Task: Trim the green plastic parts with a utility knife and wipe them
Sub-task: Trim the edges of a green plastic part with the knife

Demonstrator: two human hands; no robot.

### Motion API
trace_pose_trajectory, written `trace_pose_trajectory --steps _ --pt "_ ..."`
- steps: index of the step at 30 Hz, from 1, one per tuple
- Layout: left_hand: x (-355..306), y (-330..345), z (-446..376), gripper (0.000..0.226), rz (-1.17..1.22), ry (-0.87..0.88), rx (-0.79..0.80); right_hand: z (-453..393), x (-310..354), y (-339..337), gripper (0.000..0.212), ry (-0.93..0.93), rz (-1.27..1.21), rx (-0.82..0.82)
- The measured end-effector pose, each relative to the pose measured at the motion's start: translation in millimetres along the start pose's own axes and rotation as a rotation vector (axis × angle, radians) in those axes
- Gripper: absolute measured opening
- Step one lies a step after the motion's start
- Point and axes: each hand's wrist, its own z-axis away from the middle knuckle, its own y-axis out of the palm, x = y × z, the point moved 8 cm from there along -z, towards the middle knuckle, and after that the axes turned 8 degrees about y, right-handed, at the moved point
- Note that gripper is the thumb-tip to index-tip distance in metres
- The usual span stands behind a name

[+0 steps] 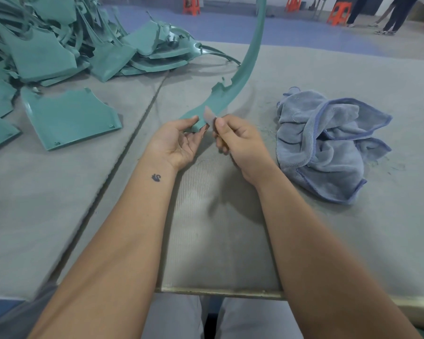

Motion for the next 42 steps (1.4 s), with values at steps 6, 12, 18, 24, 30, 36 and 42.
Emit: trace_pose_trajectory --steps 6,12,18,24,30,36,42 --pt "-3.5 -0.4 -2.0 0.01 0.056 0.029 -0.012 -0.5 -3.8 -1.7 0.019 0.105 -0.039 0.033" --pt "-2.1 0.5 -1.0 0.021 0.087 0.018 0.0 1.2 -0.6 0.2 0.018 0.063 -0.067 0.098" --pt "-1.7 -1.5 -3.5 0.039 0.085 0.04 -0.001 0.4 -7.4 5.0 0.016 0.106 -0.054 0.172" --pt "-1.7 -1.7 0.0 0.029 0.067 -0.005 0.017 -3.2 -10.5 -2.5 0.021 0.089 -0.111 0.153" --pt "-1.9 -2.3 1.0 0.03 0.065 -0.035 0.034 -6.5 -14.1 -8.7 0.021 0.088 -0.159 0.119" --pt "-0.3 -2.7 3.5 0.02 0.045 -0.079 0.043 -7.2 -14.6 -7.3 0.018 0.08 -0.152 0.133" --pt "-0.2 -3.0 1.6 0.019 0.005 -0.065 0.019 -11.1 -17.9 -23.3 0.02 0.077 -0.208 -0.03"
